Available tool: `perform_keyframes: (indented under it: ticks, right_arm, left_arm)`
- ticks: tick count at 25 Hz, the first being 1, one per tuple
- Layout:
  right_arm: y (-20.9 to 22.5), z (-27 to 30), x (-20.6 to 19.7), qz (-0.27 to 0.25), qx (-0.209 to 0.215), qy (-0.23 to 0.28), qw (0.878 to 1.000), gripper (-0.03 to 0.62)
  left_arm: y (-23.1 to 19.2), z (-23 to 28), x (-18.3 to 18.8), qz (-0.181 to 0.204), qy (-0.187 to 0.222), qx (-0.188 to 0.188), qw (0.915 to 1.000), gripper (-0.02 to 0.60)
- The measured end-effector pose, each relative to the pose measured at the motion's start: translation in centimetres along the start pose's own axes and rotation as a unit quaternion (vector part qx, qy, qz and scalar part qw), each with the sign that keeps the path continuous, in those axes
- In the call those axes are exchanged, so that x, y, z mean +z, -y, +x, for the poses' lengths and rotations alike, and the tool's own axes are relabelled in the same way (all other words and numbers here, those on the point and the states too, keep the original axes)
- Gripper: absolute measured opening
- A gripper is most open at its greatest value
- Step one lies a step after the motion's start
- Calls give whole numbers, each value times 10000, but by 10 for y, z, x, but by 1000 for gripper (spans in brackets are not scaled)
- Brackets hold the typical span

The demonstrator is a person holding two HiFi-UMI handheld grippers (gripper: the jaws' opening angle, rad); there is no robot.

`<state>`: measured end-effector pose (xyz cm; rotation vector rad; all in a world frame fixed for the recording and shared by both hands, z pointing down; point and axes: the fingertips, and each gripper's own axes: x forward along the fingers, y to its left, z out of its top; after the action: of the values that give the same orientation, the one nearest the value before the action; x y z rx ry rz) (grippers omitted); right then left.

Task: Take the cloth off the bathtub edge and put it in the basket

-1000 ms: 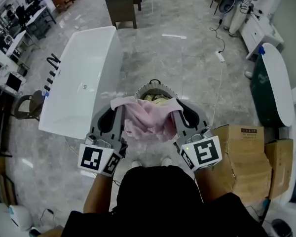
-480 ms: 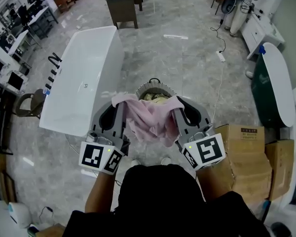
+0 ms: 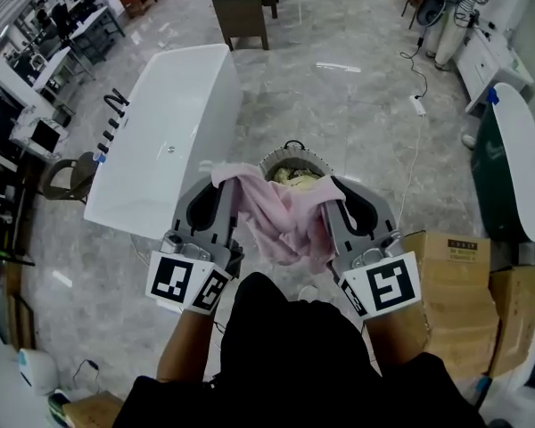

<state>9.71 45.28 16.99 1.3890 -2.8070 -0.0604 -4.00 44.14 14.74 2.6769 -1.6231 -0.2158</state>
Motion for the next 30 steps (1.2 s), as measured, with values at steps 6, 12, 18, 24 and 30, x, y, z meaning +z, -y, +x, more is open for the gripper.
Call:
perform_keyframes:
  ticks: [6, 12, 18, 24, 30]
  right_arm:
    - [6, 13, 5, 60, 119, 125, 9998, 34]
    - [22, 38, 0, 33, 98, 65, 9999, 34]
    - [38, 73, -7, 131, -88, -107, 9998, 34]
    - [55, 116, -12, 234, -227, -82, 9994, 34]
    - [82, 164, -12, 199, -448, -93, 9988, 34]
  left_arm:
    - [3, 15, 6, 29, 12, -24, 10000, 17]
    - [-10, 44, 2, -34, 76, -132, 9999, 17]
    - [-33, 75, -6, -244, 105, -326, 9991, 17]
    - [-59, 113, -12, -479, 250, -566, 9969, 17]
    - [-88, 158, -10, -1044, 410, -925, 9894, 17]
